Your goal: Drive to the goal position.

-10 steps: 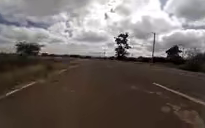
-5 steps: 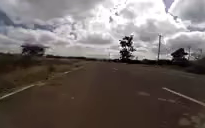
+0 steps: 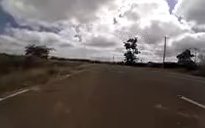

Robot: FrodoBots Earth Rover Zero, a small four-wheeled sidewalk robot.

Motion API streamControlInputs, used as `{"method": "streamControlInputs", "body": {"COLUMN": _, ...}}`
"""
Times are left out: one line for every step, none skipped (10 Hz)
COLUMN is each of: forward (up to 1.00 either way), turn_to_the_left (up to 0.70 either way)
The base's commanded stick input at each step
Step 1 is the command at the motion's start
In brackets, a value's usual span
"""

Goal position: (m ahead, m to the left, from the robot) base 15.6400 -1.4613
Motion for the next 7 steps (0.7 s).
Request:
{"method": "streamControlInputs", "body": {"forward": 0.85, "turn_to_the_left": 0.00}}
{"method": "streamControlInputs", "body": {"forward": 0.85, "turn_to_the_left": 0.00}}
{"method": "streamControlInputs", "body": {"forward": 0.85, "turn_to_the_left": 0.00}}
{"method": "streamControlInputs", "body": {"forward": 0.43, "turn_to_the_left": 0.00}}
{"method": "streamControlInputs", "body": {"forward": 0.00, "turn_to_the_left": 0.00}}
{"method": "streamControlInputs", "body": {"forward": 0.00, "turn_to_the_left": 0.00}}
{"method": "streamControlInputs", "body": {"forward": 0.00, "turn_to_the_left": 0.00}}
